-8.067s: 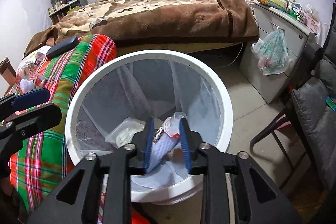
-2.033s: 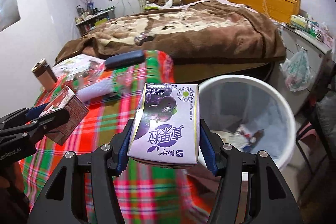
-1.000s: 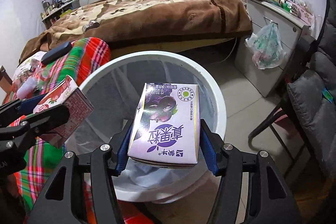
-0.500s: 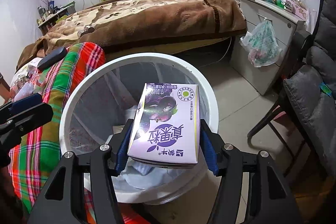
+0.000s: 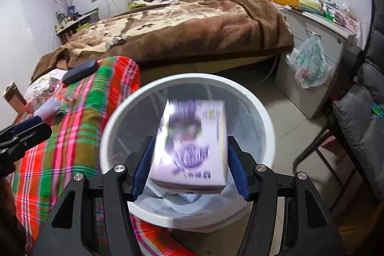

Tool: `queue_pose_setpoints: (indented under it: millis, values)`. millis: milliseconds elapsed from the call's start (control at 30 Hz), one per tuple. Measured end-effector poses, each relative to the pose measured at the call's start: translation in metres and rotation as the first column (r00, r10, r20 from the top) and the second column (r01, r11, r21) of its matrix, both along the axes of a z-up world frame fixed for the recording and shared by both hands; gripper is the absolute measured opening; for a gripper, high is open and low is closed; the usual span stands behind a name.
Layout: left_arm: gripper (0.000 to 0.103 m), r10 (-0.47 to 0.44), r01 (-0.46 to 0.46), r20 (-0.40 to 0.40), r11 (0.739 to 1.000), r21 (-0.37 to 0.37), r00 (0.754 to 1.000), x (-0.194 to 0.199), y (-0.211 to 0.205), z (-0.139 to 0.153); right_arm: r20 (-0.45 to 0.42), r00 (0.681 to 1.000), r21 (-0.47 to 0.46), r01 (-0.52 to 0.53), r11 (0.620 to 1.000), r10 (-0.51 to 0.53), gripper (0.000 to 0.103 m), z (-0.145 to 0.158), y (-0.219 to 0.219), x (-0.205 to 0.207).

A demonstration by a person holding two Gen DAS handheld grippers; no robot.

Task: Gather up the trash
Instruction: 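Open both grippers to drop the juice cartons into the bin, then move both grippers back over the bed toward the foam sleeve and plastic cup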

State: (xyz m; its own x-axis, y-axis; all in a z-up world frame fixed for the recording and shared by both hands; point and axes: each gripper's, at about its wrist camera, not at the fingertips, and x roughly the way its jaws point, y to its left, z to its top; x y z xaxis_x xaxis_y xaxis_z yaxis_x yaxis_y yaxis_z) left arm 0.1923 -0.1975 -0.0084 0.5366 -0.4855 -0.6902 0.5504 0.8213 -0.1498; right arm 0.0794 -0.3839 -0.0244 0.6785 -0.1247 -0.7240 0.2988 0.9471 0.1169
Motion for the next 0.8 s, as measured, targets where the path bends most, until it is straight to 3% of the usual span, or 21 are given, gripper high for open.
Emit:
queue_pose_setpoints:
  millis: [467, 800]
  values:
    - [0.070, 0.203, -0.203, 0.014, 0.979, 0.032, 0.979, 0.021, 0.122, -0.002, 0.021, 0.984, -0.022, -0.178, 0.984, 0.179, 0.061, 0.003, 0.067, 0.033]
    - [0.070, 0.250, -0.251, 0.019, 0.967, 0.037, 0.968, 0.042, 0.171, -0.006, 0.011, 0.955, -0.050, -0.297, 0.954, 0.297, 0.061, 0.003, 0.117, 0.059]
